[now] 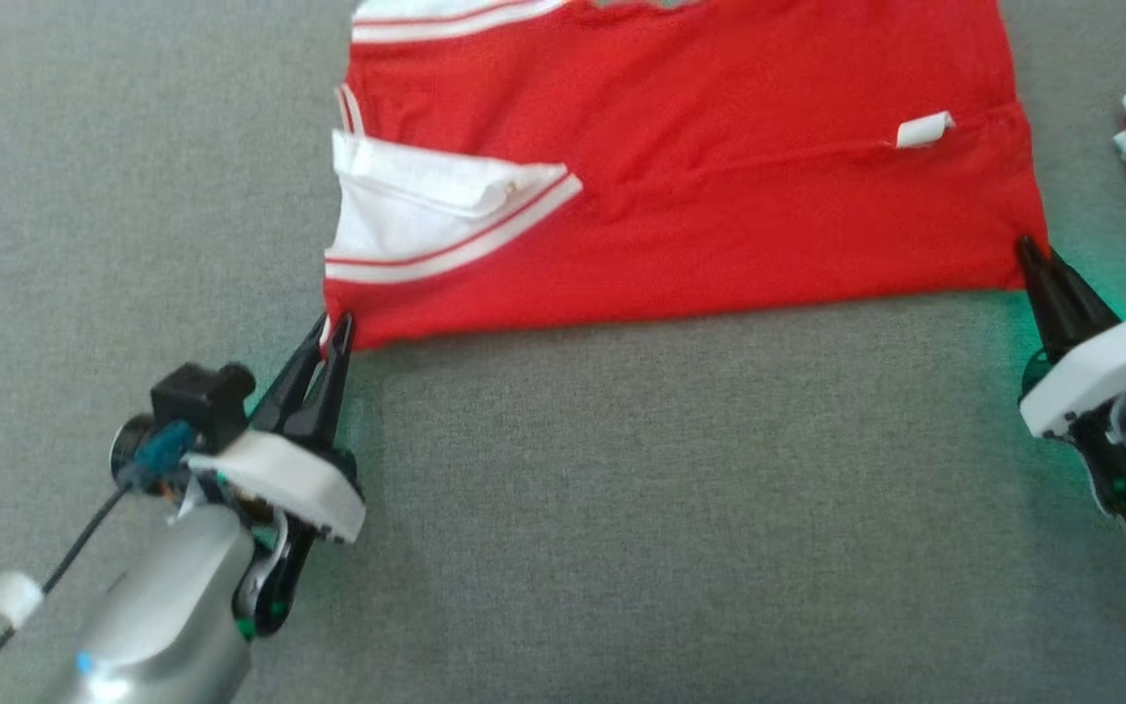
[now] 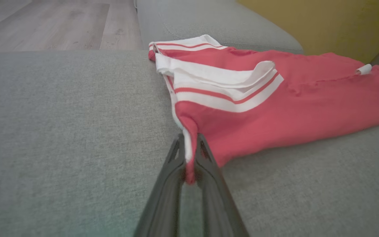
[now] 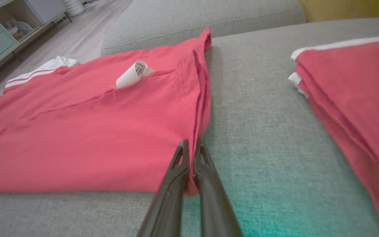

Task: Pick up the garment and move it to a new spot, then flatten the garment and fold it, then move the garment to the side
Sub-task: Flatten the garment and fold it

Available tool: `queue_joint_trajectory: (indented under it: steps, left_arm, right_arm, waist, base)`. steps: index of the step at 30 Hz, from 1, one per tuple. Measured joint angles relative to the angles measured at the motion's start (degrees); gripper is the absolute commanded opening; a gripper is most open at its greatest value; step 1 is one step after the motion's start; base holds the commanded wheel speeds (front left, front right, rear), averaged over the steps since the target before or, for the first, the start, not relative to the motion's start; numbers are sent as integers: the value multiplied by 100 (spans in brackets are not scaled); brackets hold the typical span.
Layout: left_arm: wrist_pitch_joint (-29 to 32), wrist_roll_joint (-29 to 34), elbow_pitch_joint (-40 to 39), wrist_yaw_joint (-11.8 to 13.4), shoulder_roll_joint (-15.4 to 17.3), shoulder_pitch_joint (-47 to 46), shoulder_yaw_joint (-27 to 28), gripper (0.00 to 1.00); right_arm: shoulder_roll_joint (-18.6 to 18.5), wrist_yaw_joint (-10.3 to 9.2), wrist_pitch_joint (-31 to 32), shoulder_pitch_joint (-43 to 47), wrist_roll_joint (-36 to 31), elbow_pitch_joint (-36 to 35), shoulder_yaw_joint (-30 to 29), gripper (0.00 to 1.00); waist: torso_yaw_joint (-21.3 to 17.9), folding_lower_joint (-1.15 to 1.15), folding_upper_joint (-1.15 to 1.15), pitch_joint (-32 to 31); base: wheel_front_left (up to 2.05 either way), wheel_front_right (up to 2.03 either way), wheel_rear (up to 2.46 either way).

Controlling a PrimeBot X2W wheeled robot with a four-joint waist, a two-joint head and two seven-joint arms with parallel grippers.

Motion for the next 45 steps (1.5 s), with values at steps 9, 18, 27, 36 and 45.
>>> queue_joint_trajectory:
  steps: [9, 18, 27, 36, 45]
  left_arm:
    - [-43, -8, -587, 77, 335, 1039, -75, 0]
    - [-7, -12, -1251, 318, 528, 1808, -238, 0]
    - [169, -43, -1829, 568, 776, 2308, -391, 0]
    - [246, -46, -1823, 660, 780, 2338, -403, 100]
    - [527, 30, -2057, 459, 960, 1243, -208, 100]
  right_arm:
    - [-436, 0, -81, 909, 80, -536, 107, 0]
    - [-745, 0, -102, 2018, 82, -1133, -202, 0]
    - [-781, 1, 154, 3103, -135, -1700, -943, 0]
    - [-489, 1, 455, 3445, -353, -2131, -1582, 100]
    - [-212, 1, 489, 3457, -893, -2900, -2136, 100]
  waist:
    - [-84, -1, 0, -408]
    - [1, -1, 0, -732]
    - [65, -1, 0, -824]
    - [18, 0, 0, -736]
    - [-218, 0, 0, -458]
  base:
    - [0, 0, 0]
    - [0, 0, 0]
    - [0, 0, 0]
    - [0, 0, 0]
    - [0, 0, 0]
